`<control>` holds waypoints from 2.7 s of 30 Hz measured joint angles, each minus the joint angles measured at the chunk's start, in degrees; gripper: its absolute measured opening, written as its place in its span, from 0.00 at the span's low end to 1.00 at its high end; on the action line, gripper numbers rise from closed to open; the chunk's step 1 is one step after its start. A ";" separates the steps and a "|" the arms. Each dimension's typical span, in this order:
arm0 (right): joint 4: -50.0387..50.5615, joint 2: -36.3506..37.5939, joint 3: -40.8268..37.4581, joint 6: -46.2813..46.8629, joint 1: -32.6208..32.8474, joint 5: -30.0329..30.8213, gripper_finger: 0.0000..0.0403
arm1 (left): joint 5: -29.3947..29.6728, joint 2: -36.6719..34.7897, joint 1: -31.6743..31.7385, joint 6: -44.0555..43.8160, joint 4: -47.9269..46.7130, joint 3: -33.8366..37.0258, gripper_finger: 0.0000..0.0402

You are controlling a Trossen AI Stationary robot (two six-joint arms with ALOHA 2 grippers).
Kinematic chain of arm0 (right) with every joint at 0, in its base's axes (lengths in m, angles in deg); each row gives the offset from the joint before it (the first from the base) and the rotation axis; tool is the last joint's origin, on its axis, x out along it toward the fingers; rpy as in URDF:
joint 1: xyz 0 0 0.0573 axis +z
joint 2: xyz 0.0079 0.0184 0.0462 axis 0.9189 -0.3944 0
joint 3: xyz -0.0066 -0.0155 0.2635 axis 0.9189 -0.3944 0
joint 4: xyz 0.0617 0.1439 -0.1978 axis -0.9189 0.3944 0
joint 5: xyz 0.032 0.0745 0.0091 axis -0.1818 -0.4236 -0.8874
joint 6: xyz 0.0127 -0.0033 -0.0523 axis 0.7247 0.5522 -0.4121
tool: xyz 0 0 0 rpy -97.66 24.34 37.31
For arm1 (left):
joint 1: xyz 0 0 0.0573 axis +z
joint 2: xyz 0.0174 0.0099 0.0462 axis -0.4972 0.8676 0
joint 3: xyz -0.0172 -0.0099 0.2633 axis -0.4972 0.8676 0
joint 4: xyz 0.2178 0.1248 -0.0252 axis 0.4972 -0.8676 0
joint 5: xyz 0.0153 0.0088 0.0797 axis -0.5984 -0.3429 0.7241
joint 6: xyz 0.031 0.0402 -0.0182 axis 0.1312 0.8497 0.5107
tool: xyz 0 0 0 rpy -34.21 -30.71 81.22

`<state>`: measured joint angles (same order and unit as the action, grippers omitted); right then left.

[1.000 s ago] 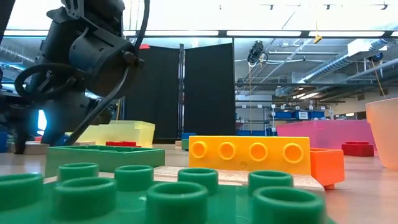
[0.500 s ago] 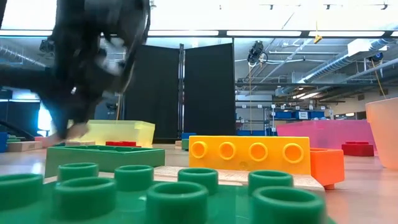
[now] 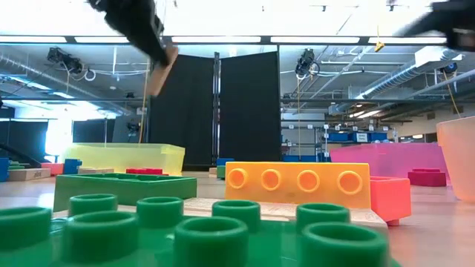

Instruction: Sort blocks by size

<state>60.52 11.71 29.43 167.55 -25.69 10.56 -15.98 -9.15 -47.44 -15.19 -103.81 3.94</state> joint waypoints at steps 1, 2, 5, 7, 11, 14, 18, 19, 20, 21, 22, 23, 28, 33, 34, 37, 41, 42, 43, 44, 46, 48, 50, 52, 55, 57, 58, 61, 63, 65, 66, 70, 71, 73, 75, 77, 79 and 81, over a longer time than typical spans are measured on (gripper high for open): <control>-2.83 0.00 0.00 -4.61 -1.45 0.51 0.47 | 0.91 -0.24 0.00 0.03 2.23 0.00 0.27; -5.61 0.00 0.00 -9.12 -3.02 0.60 0.46 | 1.73 -0.30 0.02 0.21 4.84 -0.01 0.27; -13.96 -0.08 0.00 -23.57 -7.72 0.67 0.46 | 3.17 -0.84 0.06 1.61 10.85 0.04 0.27; -19.50 -0.28 0.00 -33.67 -10.54 0.27 0.46 | 4.15 -0.92 0.46 1.75 16.63 -0.06 0.27; -28.69 -1.35 0.00 -52.02 -15.04 -2.80 0.48 | 4.62 -0.83 1.68 2.07 25.83 0.00 0.27; -31.52 -1.85 0.00 -56.46 -17.36 -3.80 0.50 | 5.90 -0.94 2.93 2.82 27.73 -0.04 0.27; -31.93 -1.86 0.00 -55.73 -19.03 -4.21 0.53 | 10.29 -1.58 6.30 -3.90 21.13 -0.02 0.27; -31.91 -1.86 0.00 -55.73 -19.19 -4.55 0.54 | 10.41 -1.93 7.87 -6.05 18.98 -0.02 0.27; -31.92 -1.86 0.00 -55.71 -19.26 -5.17 0.54 | 10.17 -2.53 9.56 -7.97 16.30 -0.02 0.27; -31.90 -1.86 0.00 -55.69 -19.24 -5.76 0.54 | 9.80 -3.12 11.35 -9.47 13.05 -0.02 0.27; -31.84 -1.87 0.00 -55.66 -19.21 -6.42 0.55 | 9.03 -3.60 13.48 -10.65 10.35 0.00 0.27; -31.78 -1.93 0.00 -55.61 -19.20 -7.22 0.55 | 8.28 -4.12 15.67 -11.57 8.50 0.00 0.27; -30.73 -2.27 -0.02 -55.56 -19.10 -8.78 0.54 | 3.12 -5.84 28.50 -12.14 0.22 -0.02 0.27; -29.35 -2.27 -0.02 -55.53 -19.10 -8.78 0.53 | -4.27 -5.53 44.06 -11.11 -6.66 -0.02 0.27; -29.07 -2.27 -0.02 -55.53 -19.10 -8.78 0.53 | -5.92 -5.16 46.82 -10.15 -7.17 -0.02 0.27; -28.09 -2.27 -0.02 -55.51 -19.10 -8.78 0.53 | -9.19 -4.36 55.24 -7.14 -9.45 0.04 0.27; -27.54 -2.27 -0.02 -52.19 -20.07 -6.73 0.52 | -11.30 -1.66 64.04 -6.03 -11.11 0.04 0.27; -27.28 -2.27 -0.02 -51.14 -20.58 -6.30 0.52 | -11.98 -0.70 65.54 -5.69 -11.37 0.04 0.27; -26.98 -2.27 -0.02 -50.06 -21.04 -5.89 0.52 | -12.35 0.59 66.80 -5.04 -10.94 -0.03 0.27; -26.80 -2.27 -0.02 -49.01 -21.60 -5.61 0.52 | -12.46 1.97 68.04 -4.35 -10.91 0.10 0.28; -26.73 -2.27 -0.02 -47.18 -22.73 -5.48 0.51 | -13.19 4.66 70.12 -3.41 -12.24 1.01 0.31; -26.73 -2.27 -0.02 -46.35 -23.73 -5.46 0.51 | -13.50 7.34 71.17 -2.96 -11.41 1.34 0.32; -26.73 -2.27 -0.02 -45.43 -24.69 -5.45 0.51 | -13.44 9.69 72.07 -2.52 -11.50 1.68 0.33; -26.73 -2.27 -0.02 -45.02 -25.59 -5.43 0.51 | -13.44 11.54 72.41 -0.84 -11.65 1.77 0.33; -26.75 -2.27 -0.02 -45.00 -26.68 -5.37 0.51 | -12.36 13.55 72.40 0.24 -11.35 1.72 0.33; -26.75 -2.27 -0.02 -45.00 -27.23 -5.32 0.51 | -11.15 14.65 72.39 0.28 -10.82 1.70 0.33; -26.75 -2.27 -0.02 -45.00 -27.49 -5.33 0.51 | -10.51 15.22 72.39 0.29 -10.36 1.70 0.34; -26.75 -2.27 -0.02 -45.00 -27.92 -5.31 0.50 | -10.00 17.03 72.40 1.50 -9.30 1.70 0.34; -26.77 -2.27 -0.02 -44.96 -28.09 -5.30 0.50 | -9.85 18.13 72.39 3.82 -8.72 1.70 0.34; -26.75 -2.27 -0.02 -44.50 -28.11 -5.30 0.49 | -9.81 19.48 72.39 5.23 -8.30 1.70 0.35; -26.75 -2.27 -0.02 -44.02 -28.11 -5.30 0.49 | -9.81 20.15 72.39 5.82 -8.35 1.70 0.36; -26.75 -2.27 -0.02 -43.49 -28.11 -5.32 0.49 | -9.72 21.74 72.39 6.20 -8.06 1.70 0.41; -26.76 -2.27 -0.02 -43.48 -28.11 -5.30 0.49 | -9.72 21.95 72.39 6.24 -7.93 1.70 0.42; -26.80 -2.27 -0.02 -42.93 -28.11 -5.31 0.49 | -9.72 22.06 72.39 6.26 -7.85 1.70 0.46; -26.80 -2.27 -0.02 -42.23 -28.20 -5.30 0.49 | -9.64 22.06 72.39 6.26 -7.46 1.70 0.49; -26.80 -2.25 -0.02 -42.20 -28.22 -5.30 0.49 | -9.64 21.97 72.39 6.26 -7.27 1.68 0.52; -26.80 -2.25 -0.02 -42.18 -28.50 -5.30 0.49 | -9.64 21.47 72.39 6.45 -7.69 1.68 0.53; -26.83 -2.25 0.00 -42.18 -29.00 -5.30 0.48 | -9.74 20.49 72.33 7.44 -7.89 1.68 0.54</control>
<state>33.69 9.46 29.43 125.37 -54.69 5.25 -25.72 11.34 24.89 -7.75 -111.70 5.63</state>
